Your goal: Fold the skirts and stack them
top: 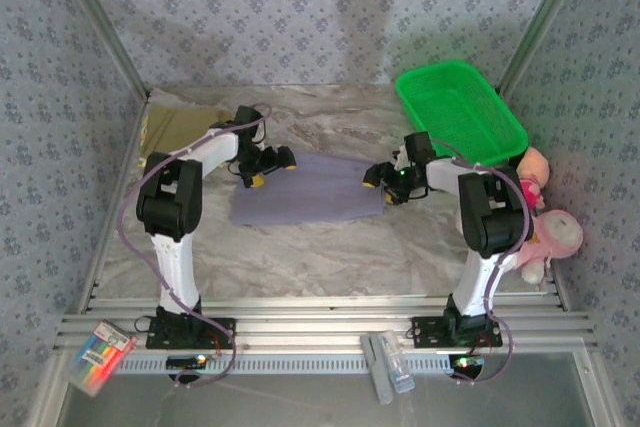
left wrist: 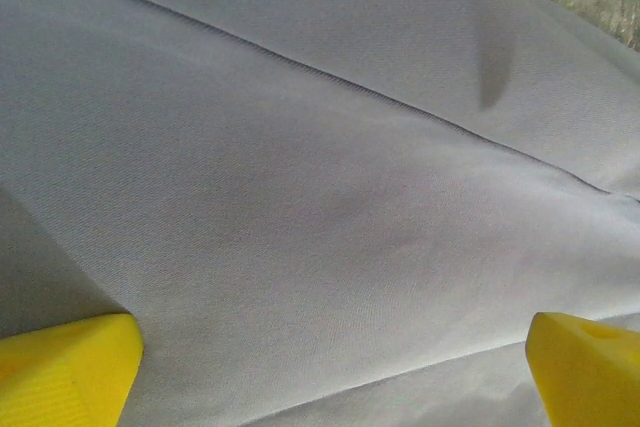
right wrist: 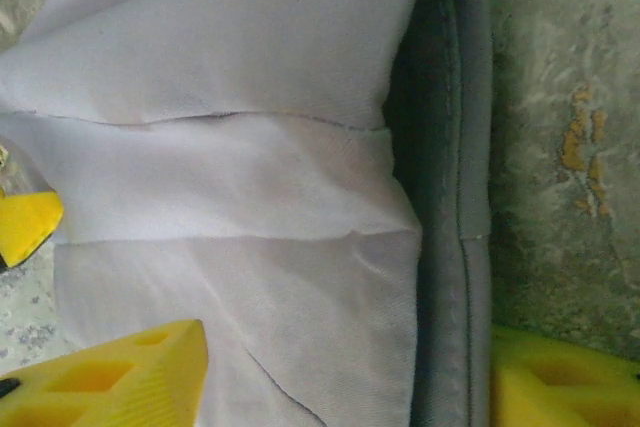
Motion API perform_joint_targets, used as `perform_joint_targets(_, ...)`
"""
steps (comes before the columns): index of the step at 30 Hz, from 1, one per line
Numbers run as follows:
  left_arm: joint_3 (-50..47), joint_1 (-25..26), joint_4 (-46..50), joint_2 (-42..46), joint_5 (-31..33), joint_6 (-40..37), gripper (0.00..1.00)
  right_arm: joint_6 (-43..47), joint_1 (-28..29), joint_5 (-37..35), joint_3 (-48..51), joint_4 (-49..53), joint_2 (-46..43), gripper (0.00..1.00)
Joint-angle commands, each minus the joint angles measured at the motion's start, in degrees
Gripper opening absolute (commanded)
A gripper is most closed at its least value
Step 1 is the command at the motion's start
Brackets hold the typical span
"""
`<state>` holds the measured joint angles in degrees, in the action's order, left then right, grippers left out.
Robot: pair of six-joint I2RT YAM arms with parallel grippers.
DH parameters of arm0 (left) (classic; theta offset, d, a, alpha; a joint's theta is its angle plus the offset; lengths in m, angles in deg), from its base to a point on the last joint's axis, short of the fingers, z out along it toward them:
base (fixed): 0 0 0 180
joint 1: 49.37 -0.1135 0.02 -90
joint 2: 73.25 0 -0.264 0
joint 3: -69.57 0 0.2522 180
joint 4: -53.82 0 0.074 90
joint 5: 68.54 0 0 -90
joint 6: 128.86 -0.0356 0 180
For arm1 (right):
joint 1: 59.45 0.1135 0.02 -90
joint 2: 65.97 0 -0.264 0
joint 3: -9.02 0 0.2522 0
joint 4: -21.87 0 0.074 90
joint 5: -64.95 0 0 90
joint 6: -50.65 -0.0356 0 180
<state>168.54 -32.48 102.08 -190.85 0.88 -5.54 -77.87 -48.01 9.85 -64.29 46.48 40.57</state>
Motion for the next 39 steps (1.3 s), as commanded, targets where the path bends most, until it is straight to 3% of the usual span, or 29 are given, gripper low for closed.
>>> perform_joint_targets(1, -1.6, 0.0, 2.5, 0.1, 1.0, 0.3, 1.00, -1.4, 2.4, 5.4, 1.7, -5.0, 1.6, 0.55)
perform_joint_targets(12, -3.4, 0.1, 1.6, 0.6, 0.4, 0.9, 1.00, -0.8, 0.0, 4.7, 3.9, -7.1, 0.7, 0.00)
perform_joint_targets(17, -3.3, 0.7, 1.4, 1.1, -0.2, 1.6, 1.00, 2.0, -1.5, 1.8, 2.5, -2.2, -1.3, 0.00)
perform_joint_targets(21, -2.7, 0.7, 3.1, 3.6, 0.3, 0.3, 1.00, 11.5, -1.6, -5.7, -1.6, 9.0, -3.4, 0.00)
perform_joint_targets(29, -6.2, -0.9, 8.5, 10.0, 7.4, -5.7, 0.99, 18.3, -1.5, -14.4, -6.2, 18.9, -5.2, 0.00)
perform_joint_targets(39, -9.5, -0.2, 4.7, 5.5, -0.2, -4.2, 0.77, 18.8, -1.5, -14.7, -13.1, 23.3, -4.8, 0.00)
